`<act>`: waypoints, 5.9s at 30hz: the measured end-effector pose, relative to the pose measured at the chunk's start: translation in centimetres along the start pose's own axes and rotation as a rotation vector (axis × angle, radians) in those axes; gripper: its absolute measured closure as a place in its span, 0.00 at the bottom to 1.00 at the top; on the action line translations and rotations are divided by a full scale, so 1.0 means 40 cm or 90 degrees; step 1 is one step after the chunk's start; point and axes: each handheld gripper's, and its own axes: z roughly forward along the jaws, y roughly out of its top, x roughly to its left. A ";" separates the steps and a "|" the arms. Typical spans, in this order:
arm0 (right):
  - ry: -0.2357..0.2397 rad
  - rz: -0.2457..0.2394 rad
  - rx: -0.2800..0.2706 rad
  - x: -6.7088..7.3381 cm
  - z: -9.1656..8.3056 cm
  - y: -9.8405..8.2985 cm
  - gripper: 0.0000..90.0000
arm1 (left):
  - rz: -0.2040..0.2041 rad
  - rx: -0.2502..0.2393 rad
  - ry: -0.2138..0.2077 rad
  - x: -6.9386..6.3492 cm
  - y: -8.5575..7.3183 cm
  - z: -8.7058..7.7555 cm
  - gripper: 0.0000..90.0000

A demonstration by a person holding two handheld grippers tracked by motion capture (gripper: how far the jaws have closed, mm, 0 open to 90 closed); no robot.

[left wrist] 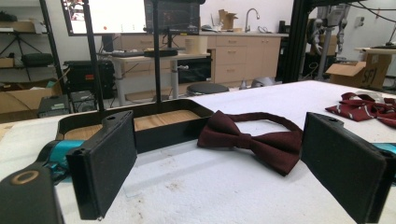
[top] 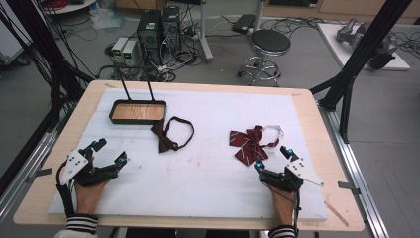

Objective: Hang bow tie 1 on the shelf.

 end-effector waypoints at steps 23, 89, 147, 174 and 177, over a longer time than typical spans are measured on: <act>-0.012 -0.014 0.002 0.007 0.003 0.001 0.03 | -0.002 0.000 -0.001 0.001 0.000 0.001 0.13; 0.004 -0.121 0.536 -0.038 0.273 0.181 0.17 | -0.005 0.000 0.000 0.001 0.000 0.001 0.13; 0.025 -0.033 0.699 -0.059 0.346 0.130 0.85 | -0.006 0.001 0.000 0.001 0.001 0.001 0.13; 0.070 -0.059 0.563 -0.034 0.301 0.201 0.85 | -0.006 0.002 0.001 0.002 0.001 0.001 0.12; 0.086 -0.060 0.525 -0.027 0.290 0.218 0.85 | -0.006 0.000 -0.002 0.002 0.001 0.001 0.12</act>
